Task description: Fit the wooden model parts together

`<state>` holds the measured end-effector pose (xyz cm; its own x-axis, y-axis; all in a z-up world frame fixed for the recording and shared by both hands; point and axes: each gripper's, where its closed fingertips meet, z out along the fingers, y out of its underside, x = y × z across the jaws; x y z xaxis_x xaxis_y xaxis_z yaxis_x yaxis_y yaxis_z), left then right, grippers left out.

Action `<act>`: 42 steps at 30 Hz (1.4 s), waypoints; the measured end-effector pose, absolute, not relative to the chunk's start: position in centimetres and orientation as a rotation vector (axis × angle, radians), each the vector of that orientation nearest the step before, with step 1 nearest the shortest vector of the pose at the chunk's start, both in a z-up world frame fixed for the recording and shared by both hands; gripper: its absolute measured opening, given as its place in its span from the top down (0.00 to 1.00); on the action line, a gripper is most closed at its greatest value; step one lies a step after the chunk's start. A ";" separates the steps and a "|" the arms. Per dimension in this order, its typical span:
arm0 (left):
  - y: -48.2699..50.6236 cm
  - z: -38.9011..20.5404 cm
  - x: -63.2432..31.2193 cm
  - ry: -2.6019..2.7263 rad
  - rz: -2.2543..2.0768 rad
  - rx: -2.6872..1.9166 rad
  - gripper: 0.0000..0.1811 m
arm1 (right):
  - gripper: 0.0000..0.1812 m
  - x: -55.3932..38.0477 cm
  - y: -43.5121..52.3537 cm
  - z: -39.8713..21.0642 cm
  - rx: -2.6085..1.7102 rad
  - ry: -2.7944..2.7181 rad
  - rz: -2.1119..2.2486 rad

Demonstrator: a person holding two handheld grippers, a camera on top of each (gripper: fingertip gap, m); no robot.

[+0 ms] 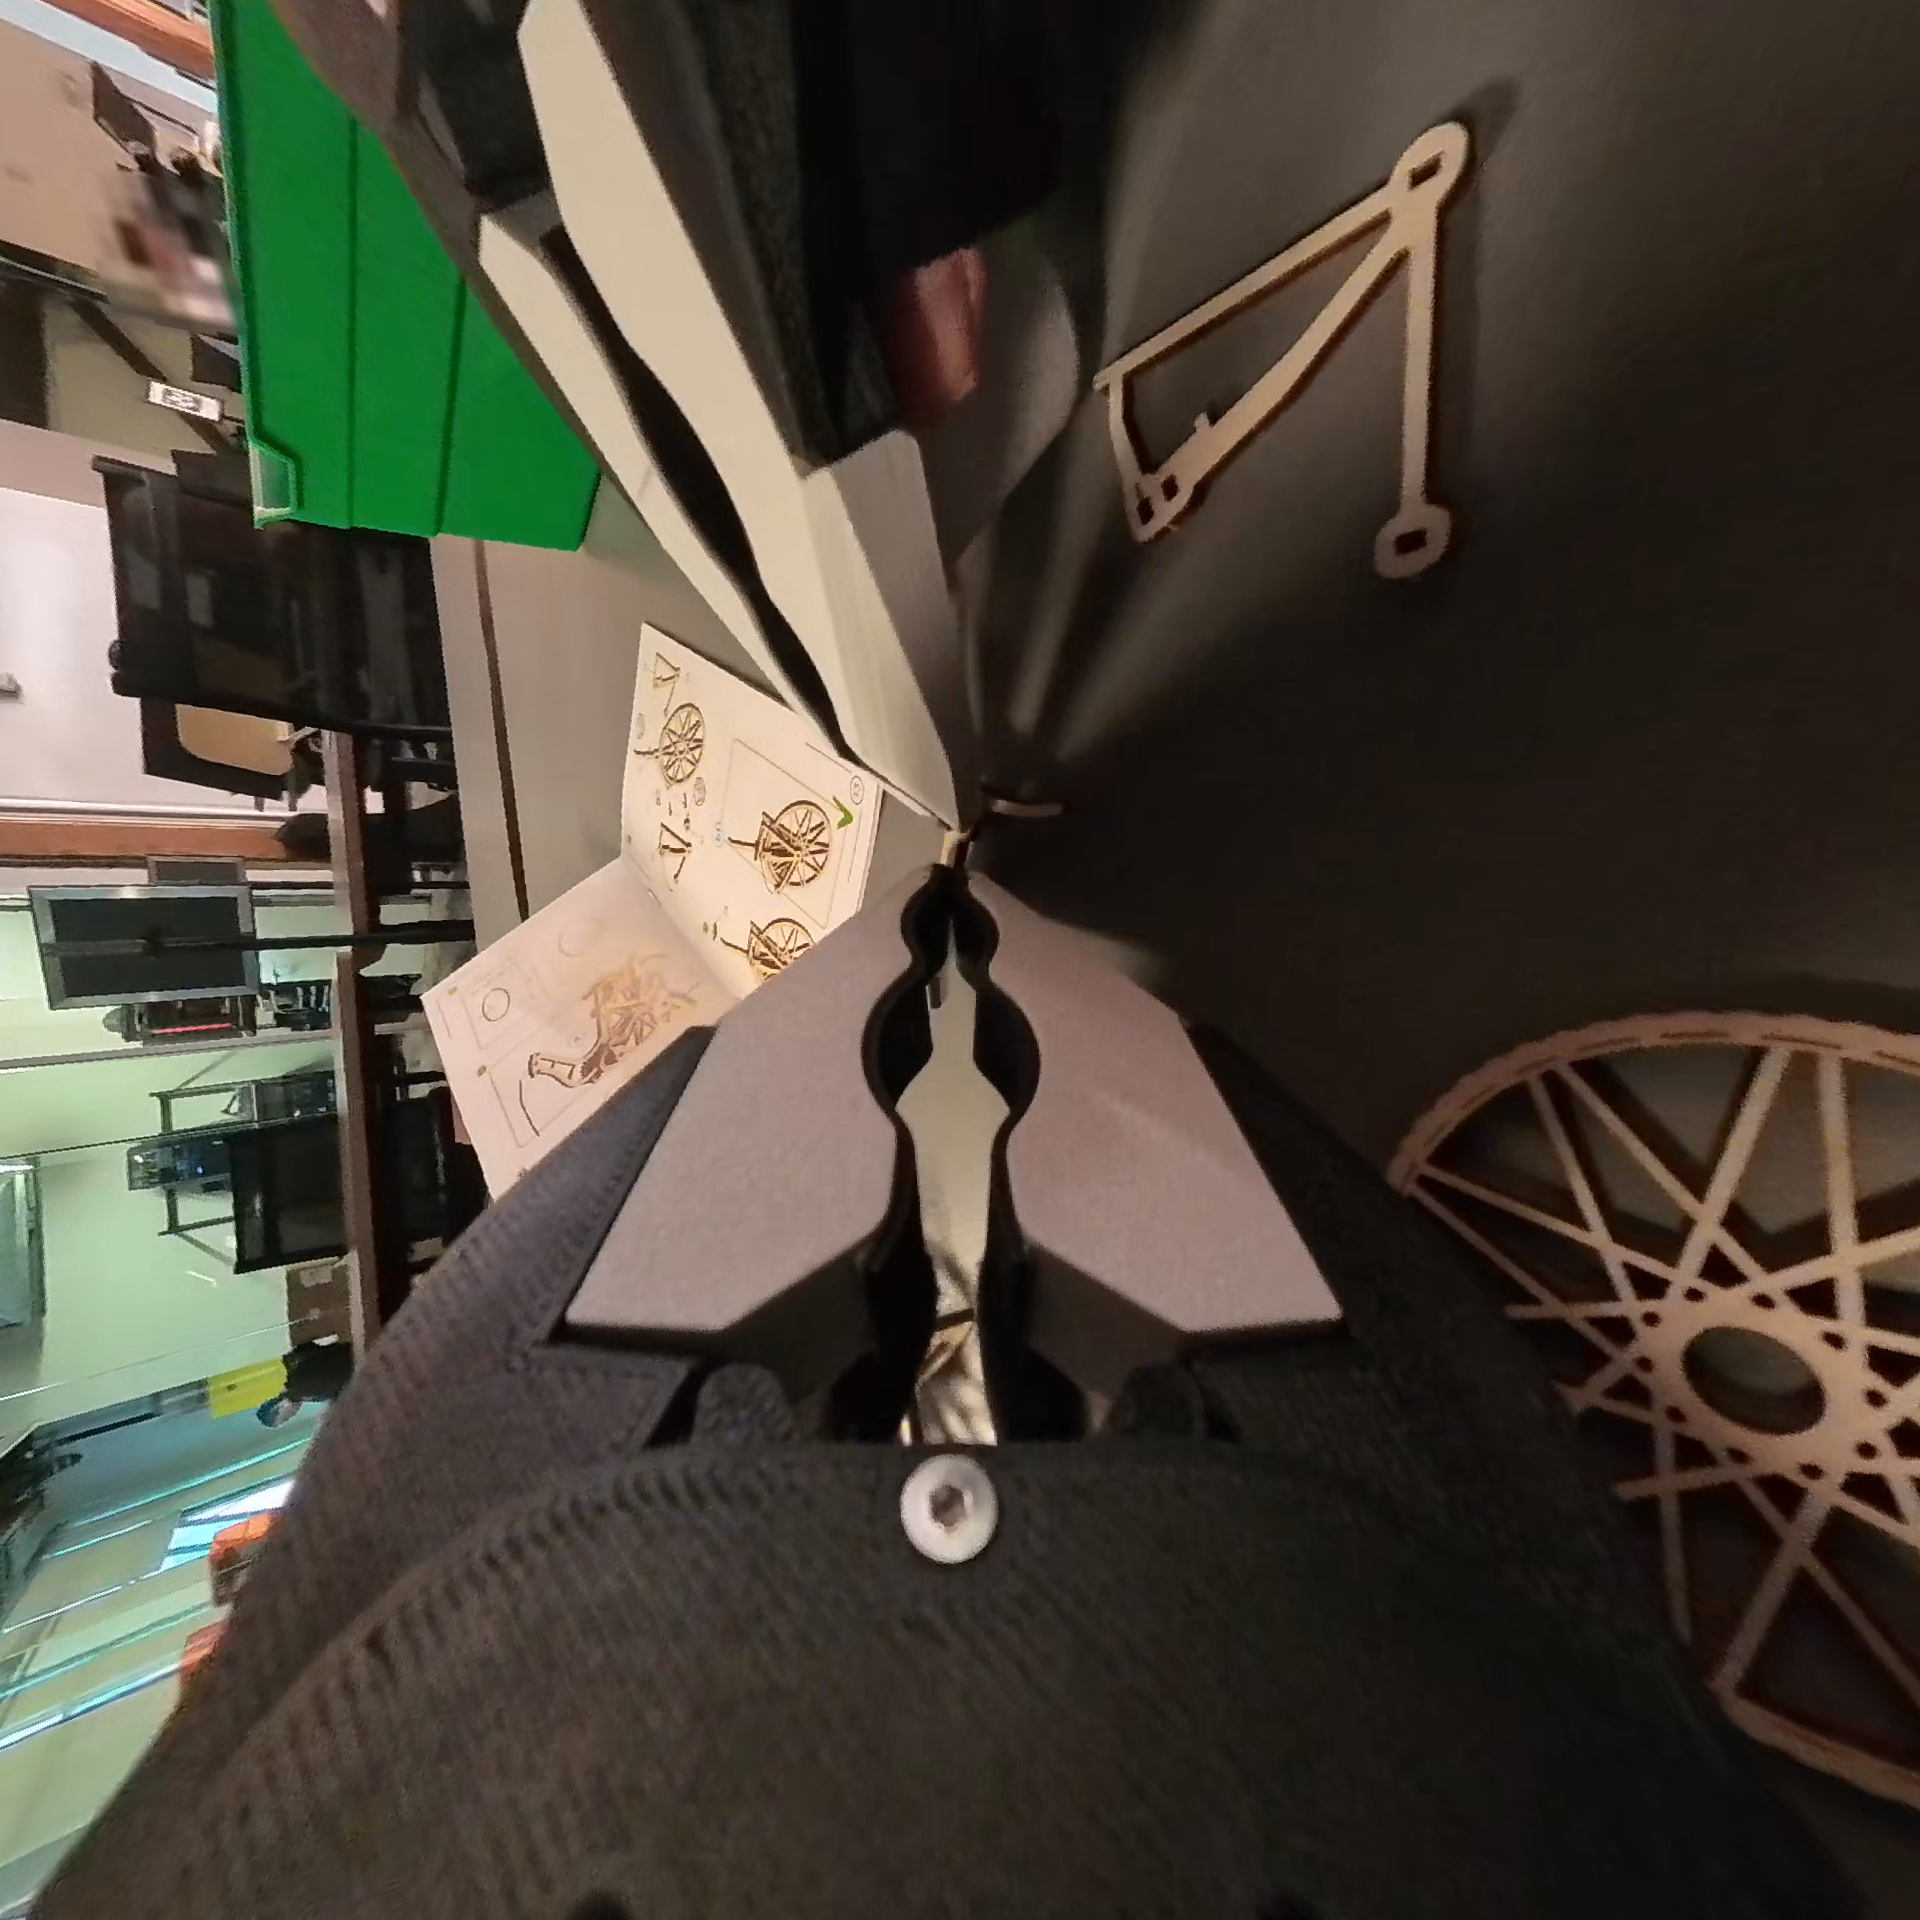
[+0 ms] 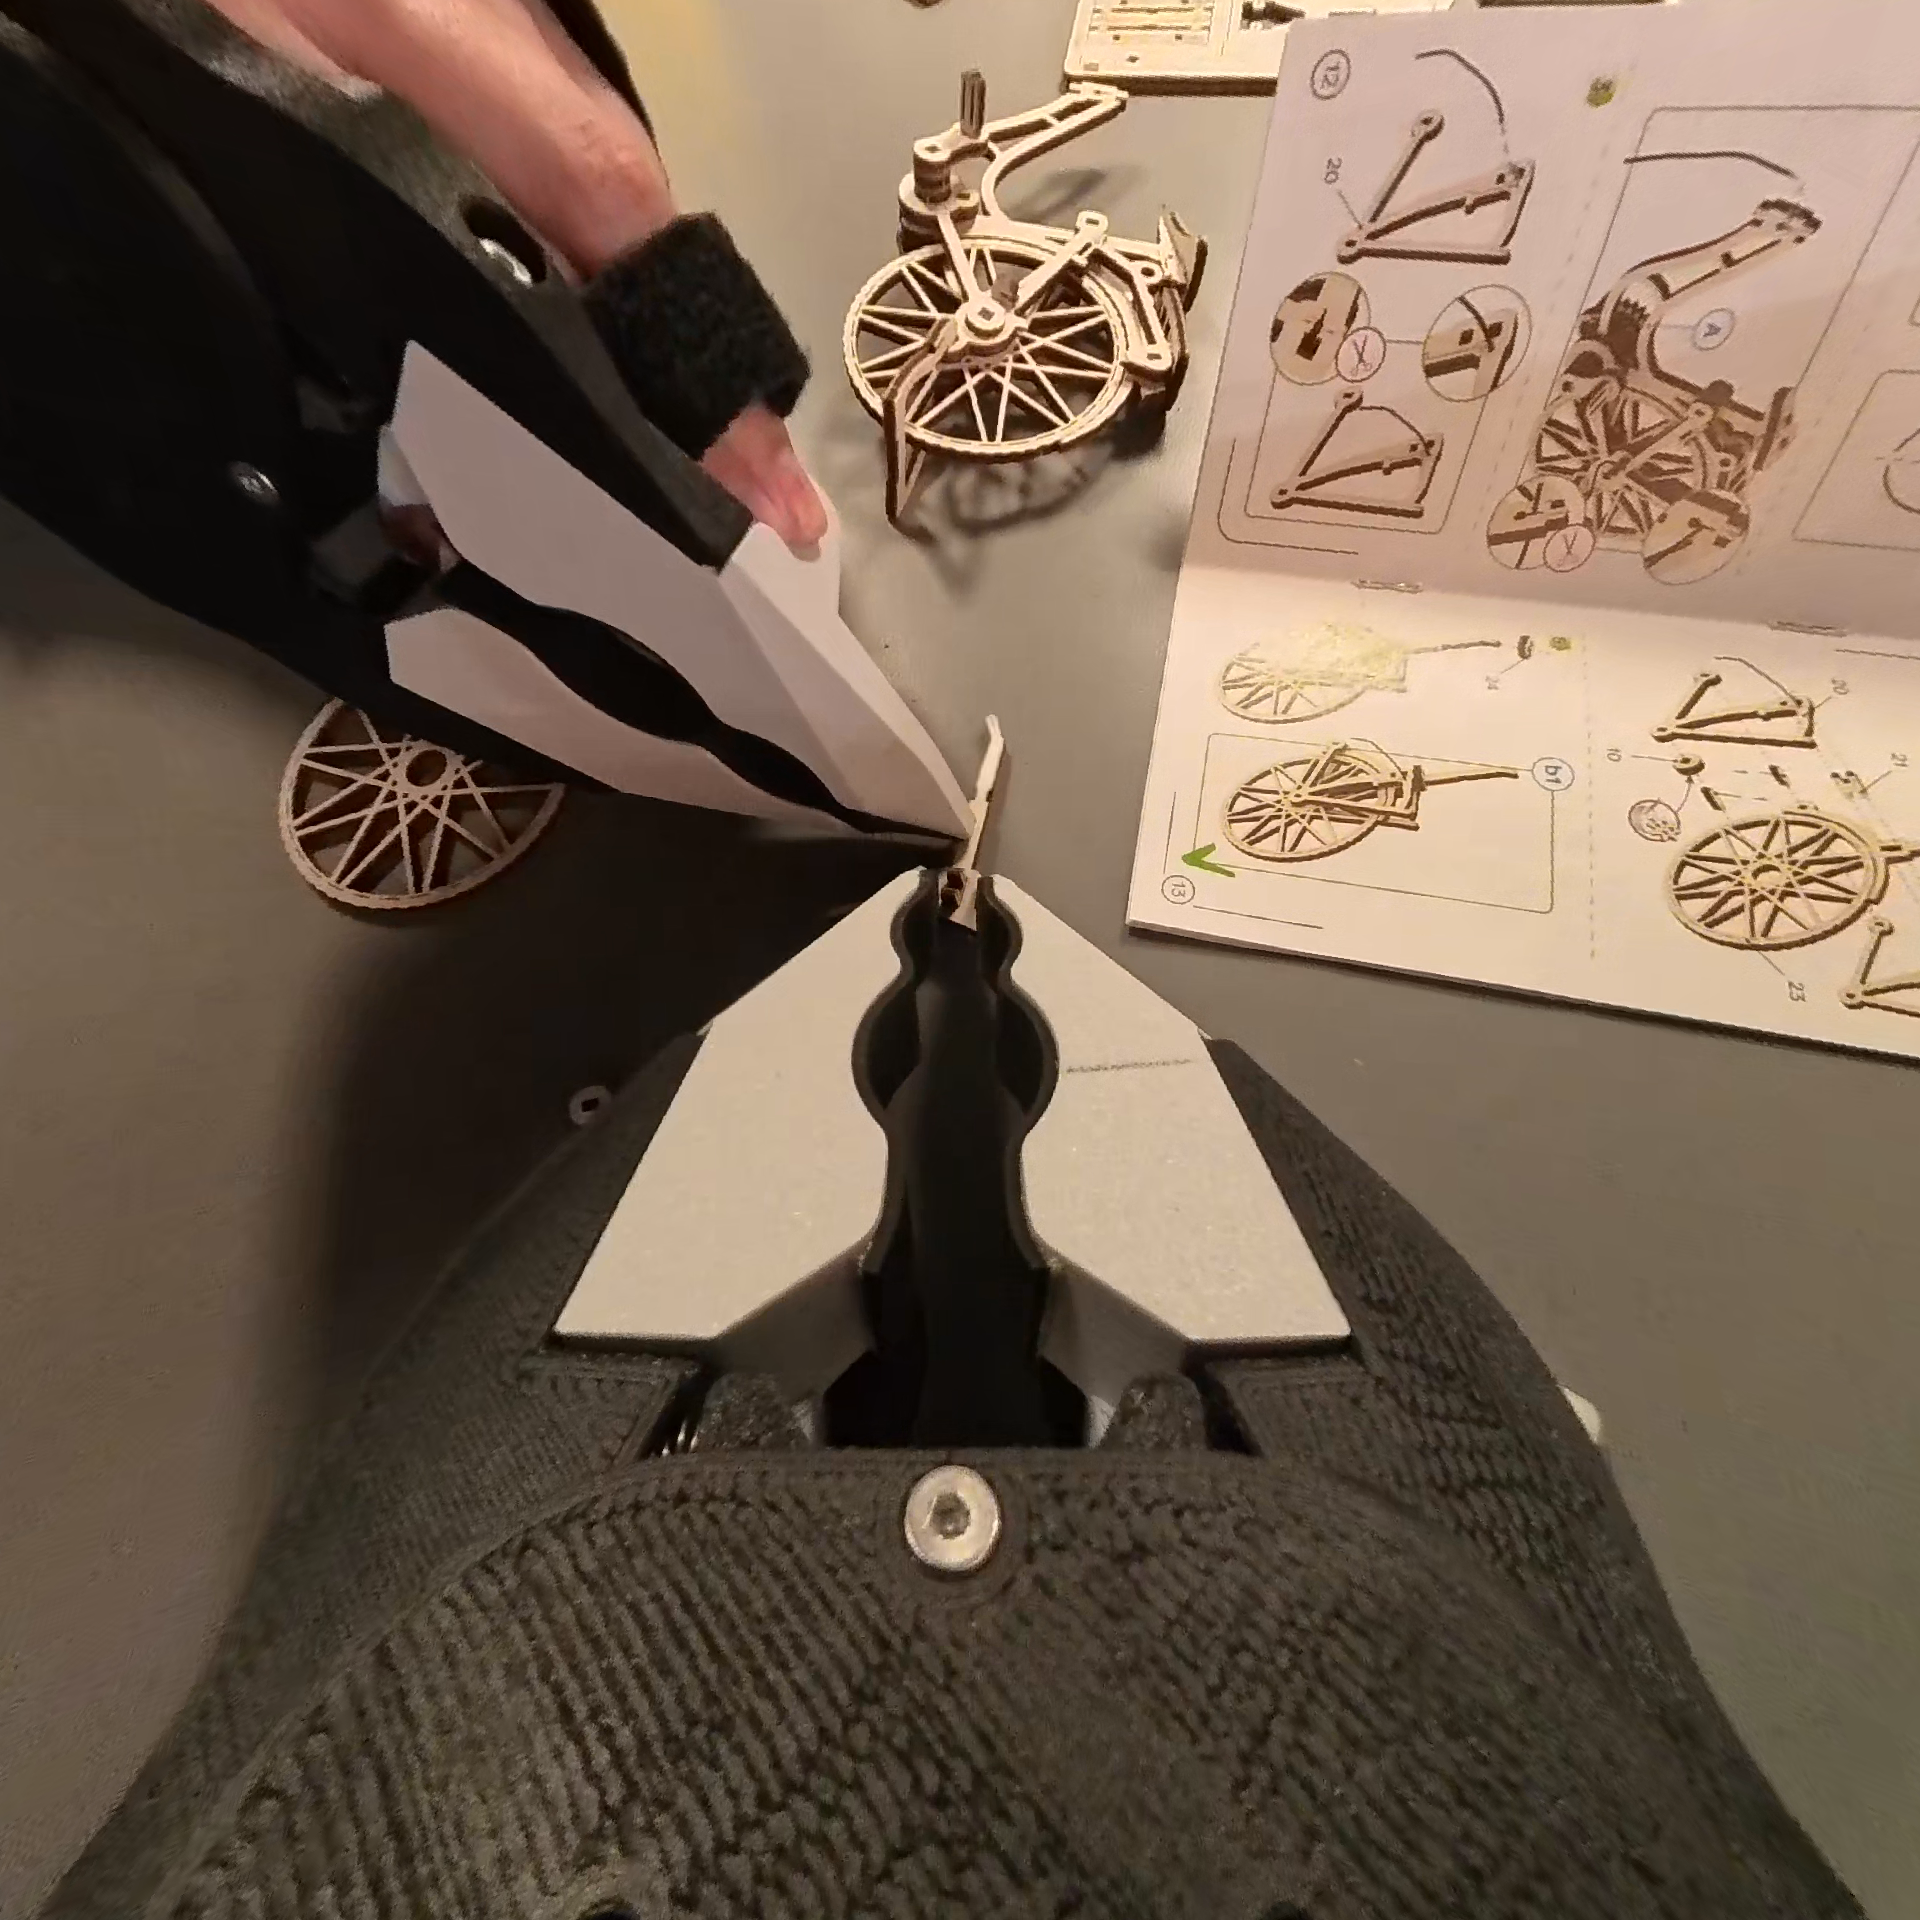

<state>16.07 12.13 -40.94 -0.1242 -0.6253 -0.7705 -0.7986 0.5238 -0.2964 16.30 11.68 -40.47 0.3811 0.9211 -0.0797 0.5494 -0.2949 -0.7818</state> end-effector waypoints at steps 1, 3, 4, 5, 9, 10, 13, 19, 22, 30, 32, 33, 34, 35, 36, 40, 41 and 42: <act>12.1 -40.9 16.1 1.833 0.236 -1.177 1.00 | 0.97 16.3 11.7 -40.5 -1.970 -1.265 0.702; 12.2 -41.0 16.1 1.838 0.247 -1.163 1.00 | 0.97 16.3 11.7 -40.6 -1.973 -1.268 0.699; 12.2 -41.0 16.1 1.840 0.254 -1.158 1.00 | 0.97 16.3 11.7 -40.6 -1.974 -1.269 0.702; 12.2 -41.0 16.2 1.842 0.257 -1.156 1.00 | 0.97 16.4 11.7 -40.7 -1.982 -1.270 0.706; 12.0 -41.2 16.2 1.874 0.293 -1.119 1.00 | 0.97 16.4 11.6 -41.0 -1.954 -1.309 0.644; 12.0 -41.2 16.2 1.874 0.305 -1.117 1.00 | 0.97 16.4 11.6 -41.0 -1.945 -1.317 0.630; 12.0 -41.2 16.2 1.870 0.297 -1.139 1.00 | 0.97 16.4 11.7 -40.8 -1.946 -1.313 0.654; 14.0 -40.4 15.3 1.757 0.316 -1.219 1.00 | 0.92 18.7 14.2 -35.5 -1.677 -1.132 0.697; 14.4 -38.4 15.5 1.606 0.150 -1.314 1.00 | 0.84 19.4 14.7 -34.7 -1.650 -1.076 0.760; 13.7 -37.3 15.5 1.491 -0.345 -1.509 0.98 | 0.85 19.2 12.4 -38.4 -1.611 -1.461 0.658; 13.7 -36.9 15.5 1.450 -0.445 -1.542 0.97 | 0.85 19.0 11.9 -40.0 -1.650 -1.579 0.640; 13.7 -36.5 15.5 1.432 -0.477 -1.541 0.97 | 0.85 18.9 12.1 -40.4 -1.680 -1.597 0.649; 13.6 -36.2 15.5 1.420 -0.500 -1.537 0.97 | 0.85 18.8 12.4 -40.7 -1.726 -1.592 0.664; 13.4 -36.0 15.4 1.415 -0.520 -1.534 0.96 | 0.86 18.8 12.7 -40.8 -1.768 -1.574 0.693; 13.3 -35.9 15.3 1.416 -0.531 -1.537 0.94 | 0.87 18.8 12.8 -40.9 -1.806 -1.560 0.722; 12.8 -37.2 14.6 1.521 -0.394 -1.530 0.83 | 1.00 19.2 12.9 -40.8 -1.869 -1.530 0.726; 12.7 -37.7 14.6 1.574 -0.329 -1.504 0.80 | 1.00 19.2 12.6 -40.6 -1.862 -1.518 0.761; 12.7 -38.1 14.5 1.613 -0.250 -1.475 0.76 | 1.00 18.9 12.1 -39.9 -1.850 -1.488 0.852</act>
